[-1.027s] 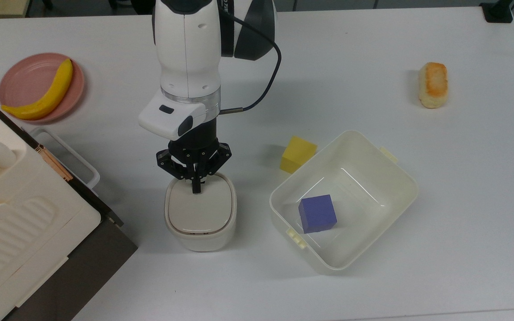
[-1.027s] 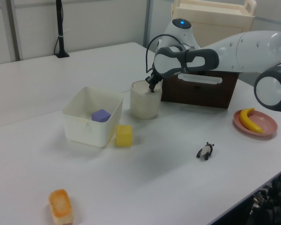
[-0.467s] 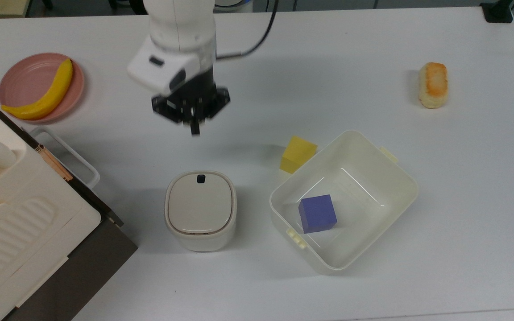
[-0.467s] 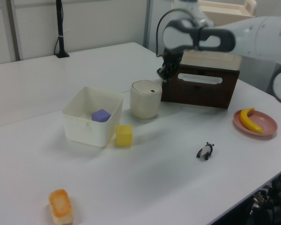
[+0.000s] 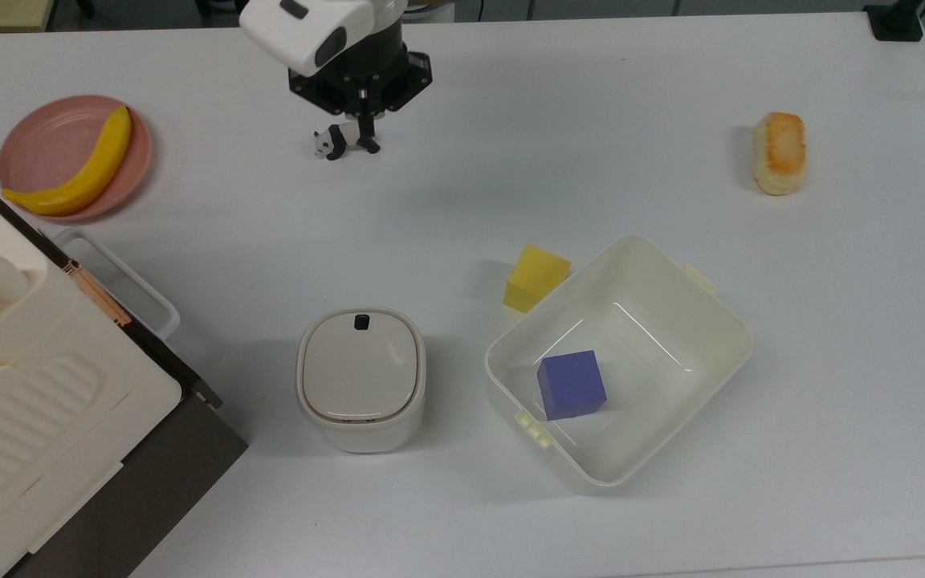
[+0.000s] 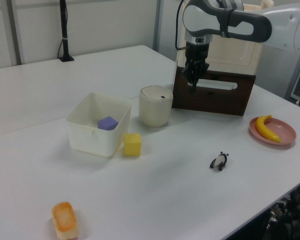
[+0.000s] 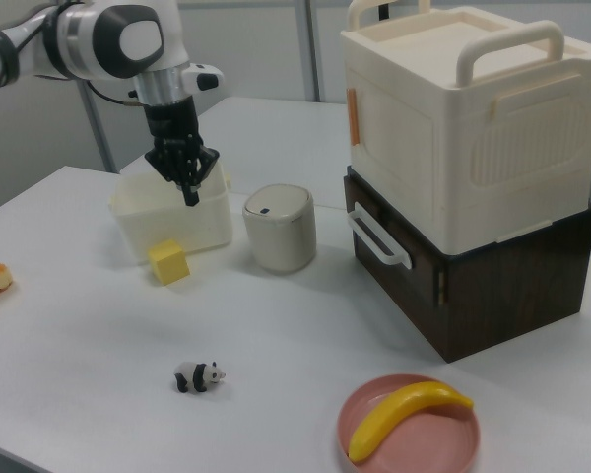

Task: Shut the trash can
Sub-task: 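Lift the gripper up and away from the closed lid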

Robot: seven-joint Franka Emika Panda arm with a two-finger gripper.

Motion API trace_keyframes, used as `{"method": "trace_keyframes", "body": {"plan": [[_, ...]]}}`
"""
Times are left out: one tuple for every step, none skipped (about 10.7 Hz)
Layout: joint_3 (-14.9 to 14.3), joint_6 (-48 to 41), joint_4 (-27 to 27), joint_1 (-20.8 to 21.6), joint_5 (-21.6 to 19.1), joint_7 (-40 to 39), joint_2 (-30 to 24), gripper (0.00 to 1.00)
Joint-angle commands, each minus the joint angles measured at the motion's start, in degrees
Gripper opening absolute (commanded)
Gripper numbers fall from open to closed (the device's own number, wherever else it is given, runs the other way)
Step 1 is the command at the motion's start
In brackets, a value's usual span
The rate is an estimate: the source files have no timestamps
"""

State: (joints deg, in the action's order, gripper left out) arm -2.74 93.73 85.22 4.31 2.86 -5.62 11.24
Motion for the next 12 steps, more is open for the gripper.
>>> {"method": "trace_keyframes", "body": {"plan": [[-0.16, 2.76, 8.9, 0.44, 0.74, 2.36, -8.59, 0.14], [-0.24, 2.78, 9.34, 0.26, 0.65, 2.28, -9.39, 0.16], [-0.51, 2.6, 9.61, 0.17, 0.65, 2.36, -10.26, 0.3], [-0.68, 2.25, 9.44, 0.0, 0.65, 2.28, -10.71, 0.69], [-0.77, 2.16, 9.43, -0.53, 0.65, 2.28, -11.15, 0.94], [-0.69, 2.16, 9.35, -0.88, 0.65, 2.36, -11.24, 1.0], [-0.69, 2.16, 9.17, -0.88, 0.65, 2.28, -11.15, 1.0], [-0.77, 2.16, 9.08, -0.88, 0.65, 2.36, -11.07, 1.0], [-0.77, 2.16, 9.0, -0.97, 0.65, 2.37, -10.98, 1.0], [-0.77, 2.16, 8.99, -0.97, 0.65, 3.41, -10.8, 1.0], [-0.69, 2.16, 8.99, -0.97, 0.65, 4.46, -10.71, 1.0], [-0.69, 2.25, 8.91, -1.06, 0.65, 4.65, -10.63, 1.0]]}}
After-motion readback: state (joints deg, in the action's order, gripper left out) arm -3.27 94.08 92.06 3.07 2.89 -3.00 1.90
